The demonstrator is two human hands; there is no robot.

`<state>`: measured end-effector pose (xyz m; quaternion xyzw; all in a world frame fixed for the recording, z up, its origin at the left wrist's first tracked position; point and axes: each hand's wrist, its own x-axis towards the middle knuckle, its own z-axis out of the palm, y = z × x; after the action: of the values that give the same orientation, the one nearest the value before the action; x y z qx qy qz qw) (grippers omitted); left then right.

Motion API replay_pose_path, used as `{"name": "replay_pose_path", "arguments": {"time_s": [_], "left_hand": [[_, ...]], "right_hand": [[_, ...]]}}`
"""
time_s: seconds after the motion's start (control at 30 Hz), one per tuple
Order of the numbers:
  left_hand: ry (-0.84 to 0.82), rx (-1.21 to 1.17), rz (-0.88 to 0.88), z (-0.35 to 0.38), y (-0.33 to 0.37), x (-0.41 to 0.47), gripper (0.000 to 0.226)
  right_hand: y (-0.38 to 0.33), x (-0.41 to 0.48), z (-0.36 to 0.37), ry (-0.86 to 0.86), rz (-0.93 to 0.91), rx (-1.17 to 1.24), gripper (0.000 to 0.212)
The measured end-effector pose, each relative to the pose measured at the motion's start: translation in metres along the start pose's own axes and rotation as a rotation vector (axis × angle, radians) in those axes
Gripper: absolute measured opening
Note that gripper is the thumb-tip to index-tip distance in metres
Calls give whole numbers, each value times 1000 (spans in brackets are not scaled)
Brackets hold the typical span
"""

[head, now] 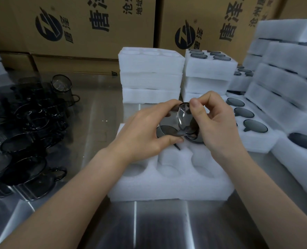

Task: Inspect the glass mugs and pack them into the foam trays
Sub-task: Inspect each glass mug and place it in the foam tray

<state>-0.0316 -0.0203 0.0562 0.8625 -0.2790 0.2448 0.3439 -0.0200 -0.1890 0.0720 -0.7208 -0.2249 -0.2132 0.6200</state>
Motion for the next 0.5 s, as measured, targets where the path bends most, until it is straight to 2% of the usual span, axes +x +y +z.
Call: {"name": "replay_pose_path", "arguments": {"time_s": [0.17,0.3,0.4,0.5], "left_hand": [[4,-19,-27,0,-1,1,71],[106,-71,-94,-1,-3,1,68],[185,-148,-134,-2,-4,1,64],[209,-197,-135,-3,-5,1,60]], "right_hand": [[5,1,-1,-20,99,131,25],[8,3,-4,-61,195,326,23],[7,5,-3,-53,238,312,15],[7,4,-2,-159,298,244,26]]}}
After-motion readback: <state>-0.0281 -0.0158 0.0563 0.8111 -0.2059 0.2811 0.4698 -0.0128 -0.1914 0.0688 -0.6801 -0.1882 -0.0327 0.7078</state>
